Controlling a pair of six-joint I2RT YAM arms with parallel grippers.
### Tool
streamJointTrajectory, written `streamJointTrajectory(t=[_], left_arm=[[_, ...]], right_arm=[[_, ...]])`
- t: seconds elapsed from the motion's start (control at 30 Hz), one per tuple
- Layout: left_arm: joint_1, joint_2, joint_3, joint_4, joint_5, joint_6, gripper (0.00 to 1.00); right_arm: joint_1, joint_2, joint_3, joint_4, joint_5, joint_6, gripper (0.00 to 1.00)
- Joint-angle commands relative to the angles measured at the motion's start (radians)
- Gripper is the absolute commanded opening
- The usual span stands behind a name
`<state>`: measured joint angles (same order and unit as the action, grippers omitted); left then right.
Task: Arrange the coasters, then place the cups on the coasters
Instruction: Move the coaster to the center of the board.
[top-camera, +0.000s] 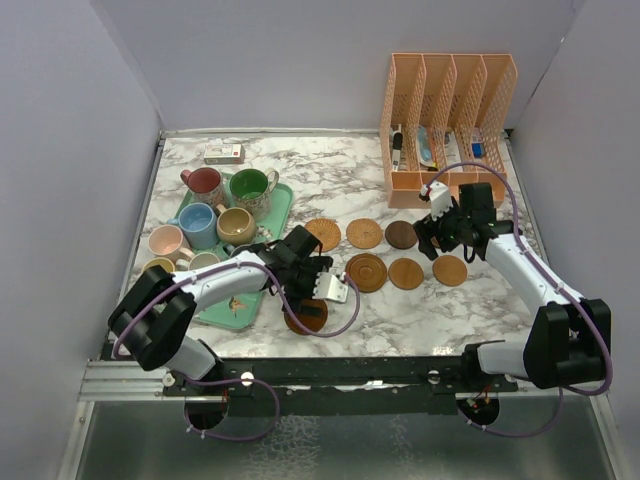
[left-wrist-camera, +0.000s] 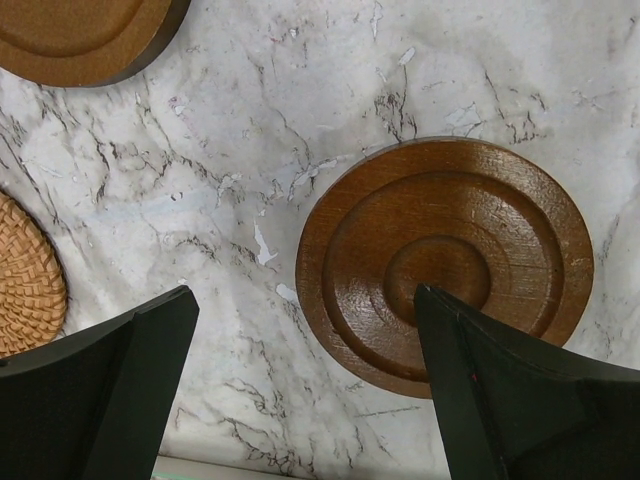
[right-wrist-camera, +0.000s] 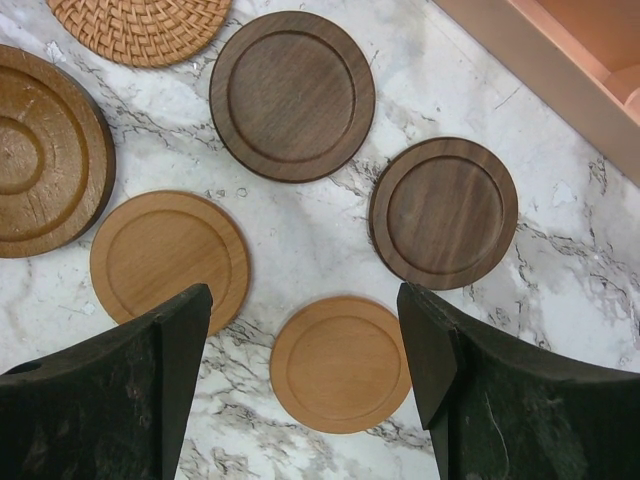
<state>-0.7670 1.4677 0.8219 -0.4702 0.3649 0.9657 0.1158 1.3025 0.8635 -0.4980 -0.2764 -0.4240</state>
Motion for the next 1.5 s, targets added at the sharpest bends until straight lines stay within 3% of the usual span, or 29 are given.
streamJointTrajectory(t=[0.0, 0.73, 1.47], left_arm=[[0.001, 0.023, 0.018, 0.036, 0.02, -0.031, 0.93], [0.048, 0.155, 0.071, 0.256, -0.238, -0.152, 0.85], [0.064, 0.223, 0.129, 0.341, -0.298, -0.224, 0.85]], right_arm=[[-0.005, -0.023, -0.014, 0.022, 0.019, -0.013, 0.77], [-0.005, -0.019, -0.018, 0.019, 0.022, -0.019, 0.77], [-0.004, -0.011, -0.016, 0.012, 0.013, -0.023, 0.77]])
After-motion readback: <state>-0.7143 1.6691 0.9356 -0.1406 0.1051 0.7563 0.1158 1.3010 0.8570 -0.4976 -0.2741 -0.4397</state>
